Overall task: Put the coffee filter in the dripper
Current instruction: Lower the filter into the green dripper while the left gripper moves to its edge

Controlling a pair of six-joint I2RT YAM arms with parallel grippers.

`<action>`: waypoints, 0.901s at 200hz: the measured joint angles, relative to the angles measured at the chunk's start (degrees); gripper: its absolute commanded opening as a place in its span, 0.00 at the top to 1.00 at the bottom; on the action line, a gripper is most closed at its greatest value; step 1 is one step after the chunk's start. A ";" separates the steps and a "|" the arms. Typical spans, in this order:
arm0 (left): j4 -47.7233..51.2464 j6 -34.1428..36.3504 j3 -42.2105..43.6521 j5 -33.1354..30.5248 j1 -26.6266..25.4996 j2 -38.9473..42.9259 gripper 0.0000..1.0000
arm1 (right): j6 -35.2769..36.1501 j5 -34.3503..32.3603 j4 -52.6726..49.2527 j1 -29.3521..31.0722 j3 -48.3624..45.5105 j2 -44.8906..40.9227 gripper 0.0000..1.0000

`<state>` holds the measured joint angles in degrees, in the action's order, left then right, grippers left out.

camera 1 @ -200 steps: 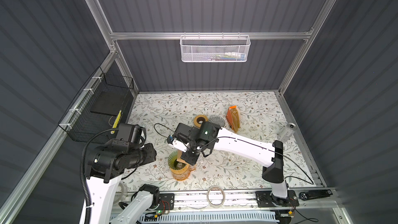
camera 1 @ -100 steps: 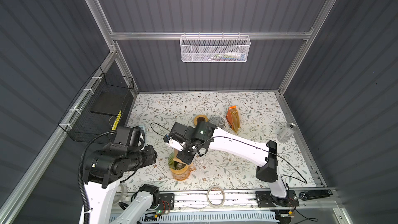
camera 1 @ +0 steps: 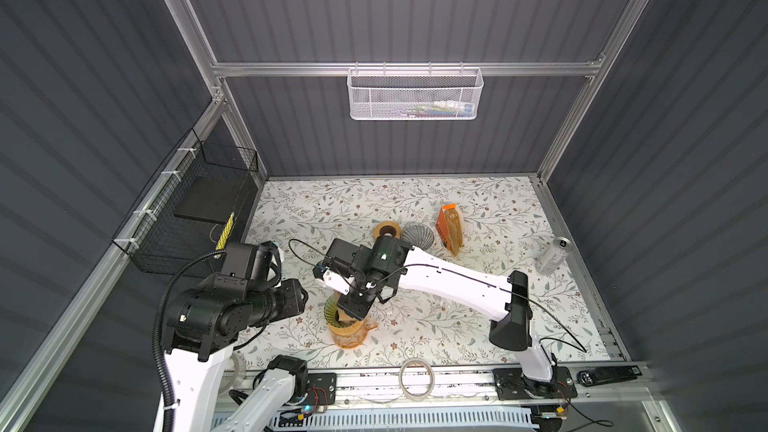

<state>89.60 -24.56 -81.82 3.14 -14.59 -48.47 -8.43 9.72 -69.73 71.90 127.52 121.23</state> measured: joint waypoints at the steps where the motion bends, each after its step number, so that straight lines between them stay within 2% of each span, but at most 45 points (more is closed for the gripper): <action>1: -0.02 0.00 0.00 0.02 0.00 0.00 0.54 | 0.00 0.04 0.02 0.00 0.00 -0.02 0.77; 82: -4.26 0.42 4.72 5.64 0.00 0.00 0.54 | -2.12 6.80 5.44 0.57 -3.32 -3.41 0.76; 141: -7.21 0.24 10.36 10.78 0.00 1.07 0.55 | -4.61 6.99 8.59 0.52 -7.21 -3.76 0.77; 180: -9.88 -0.07 11.10 13.49 0.00 1.01 0.57 | -5.55 5.66 10.36 0.37 -11.19 -8.33 0.77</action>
<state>79.72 -24.62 -70.72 16.62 -14.59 -47.46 -13.98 15.38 -59.37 72.27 116.33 112.90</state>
